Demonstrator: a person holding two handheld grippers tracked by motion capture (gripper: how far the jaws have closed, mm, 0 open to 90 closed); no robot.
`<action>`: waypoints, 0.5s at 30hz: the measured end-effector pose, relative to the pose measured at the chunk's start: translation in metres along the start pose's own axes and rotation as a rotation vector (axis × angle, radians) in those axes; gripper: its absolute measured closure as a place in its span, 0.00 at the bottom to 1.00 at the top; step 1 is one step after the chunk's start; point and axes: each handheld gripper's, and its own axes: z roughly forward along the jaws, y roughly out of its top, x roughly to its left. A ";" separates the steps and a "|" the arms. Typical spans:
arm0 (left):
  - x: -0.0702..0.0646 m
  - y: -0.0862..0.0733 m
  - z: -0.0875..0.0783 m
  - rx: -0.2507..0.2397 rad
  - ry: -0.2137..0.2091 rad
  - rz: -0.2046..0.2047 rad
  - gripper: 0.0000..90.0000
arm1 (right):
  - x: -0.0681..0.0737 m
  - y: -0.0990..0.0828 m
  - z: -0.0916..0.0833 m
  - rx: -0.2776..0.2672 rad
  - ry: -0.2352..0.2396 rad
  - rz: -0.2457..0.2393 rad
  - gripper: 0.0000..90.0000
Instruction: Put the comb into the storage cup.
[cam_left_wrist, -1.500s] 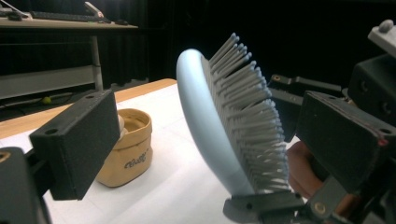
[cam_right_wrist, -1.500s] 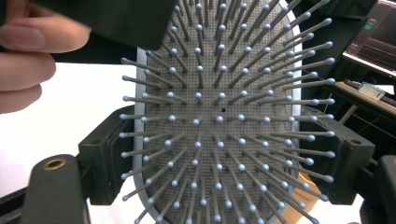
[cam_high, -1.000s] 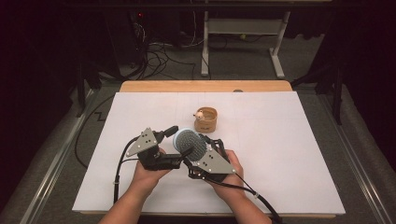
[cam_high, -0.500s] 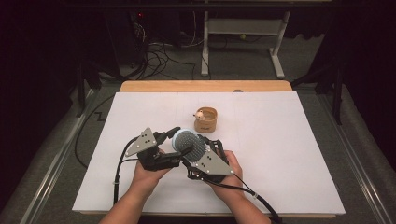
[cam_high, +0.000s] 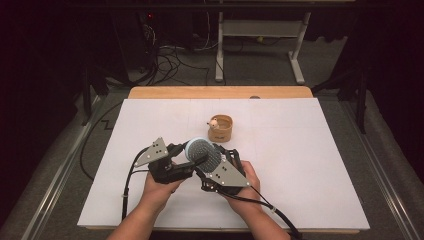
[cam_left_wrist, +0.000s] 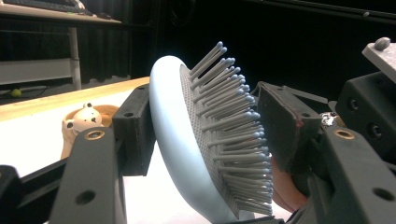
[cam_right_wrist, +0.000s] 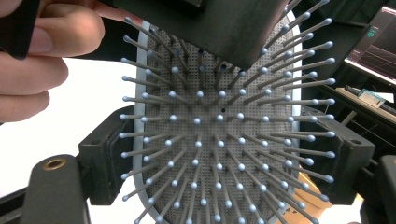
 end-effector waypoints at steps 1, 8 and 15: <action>0.000 0.000 0.000 0.001 0.000 -0.001 0.46 | 0.000 0.000 0.000 0.002 0.000 -0.002 0.23; 0.002 0.001 -0.001 0.001 -0.002 -0.036 0.50 | 0.000 0.001 0.002 0.006 -0.004 -0.006 0.23; 0.002 0.002 -0.001 0.004 -0.001 -0.045 0.51 | 0.001 0.002 0.002 0.012 -0.012 -0.018 0.23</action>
